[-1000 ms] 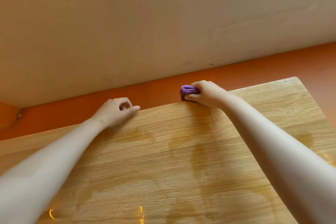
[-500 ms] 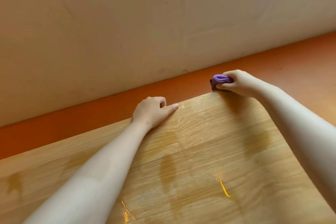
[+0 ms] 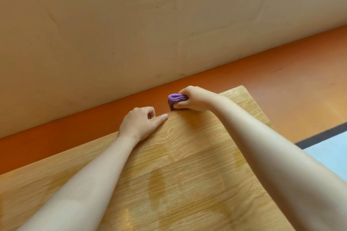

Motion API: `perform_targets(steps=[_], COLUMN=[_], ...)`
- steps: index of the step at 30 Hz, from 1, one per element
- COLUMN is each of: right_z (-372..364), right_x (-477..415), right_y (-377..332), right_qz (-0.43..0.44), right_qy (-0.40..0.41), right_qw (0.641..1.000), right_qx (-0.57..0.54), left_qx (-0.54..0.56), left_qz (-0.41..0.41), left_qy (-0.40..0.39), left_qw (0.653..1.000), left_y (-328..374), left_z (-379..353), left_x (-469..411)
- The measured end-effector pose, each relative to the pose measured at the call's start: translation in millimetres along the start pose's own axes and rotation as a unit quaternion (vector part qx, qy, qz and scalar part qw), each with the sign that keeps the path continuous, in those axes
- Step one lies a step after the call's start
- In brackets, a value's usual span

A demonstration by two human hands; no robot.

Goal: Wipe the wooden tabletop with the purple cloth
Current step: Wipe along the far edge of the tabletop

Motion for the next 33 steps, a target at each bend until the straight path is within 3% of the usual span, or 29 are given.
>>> perform_targets(steps=[7, 11, 14, 16, 18, 21, 33], right_z=[71, 94, 107, 107, 99, 80, 19], right_x=[26, 30, 44, 56, 64, 69, 190], right_y=[99, 124, 141, 156, 167, 172, 194], right_qz=[-0.091, -0.134, -0.16, -0.173, -0.169, -0.173, -0.186], right_qy=[0.063, 0.073, 0.125, 0.185, 0.22, 0.201, 0.193], right_qw=[0.994, 0.988, 0.979, 0.965, 0.934, 0.892, 0.888], right_qx=[-0.021, 0.013, 0.005, -0.061, -0.223, -0.366, -0.374], left_qx=[0.003, 0.002, 0.003, 0.001, -0.004, -0.005, 0.014], left_qz=[-0.003, -0.001, 0.004, 0.003, 0.003, 0.004, -0.021], left_qy=[-0.002, -0.001, 0.003, 0.002, 0.001, 0.004, -0.001], left_qw=[1.0, 1.0, 1.0, 1.0, 1.0, 1.0, 1.0], left_y=[1, -1, -1, -1, 0, 1, 2], left_z=[1, 0, 0, 0, 0, 1, 0], left_x=[0, -2, -2, -2, -1, 0, -2])
Point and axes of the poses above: each hand's wrist, its own x-axis away from the middle knuckle, its own z-axis out of the back of the hand, y = z × x, the point moved 6 cm from there along -x, towards the middle knuckle, and after that the axes turned 6 degrees about -z, right-handed, at the moved point
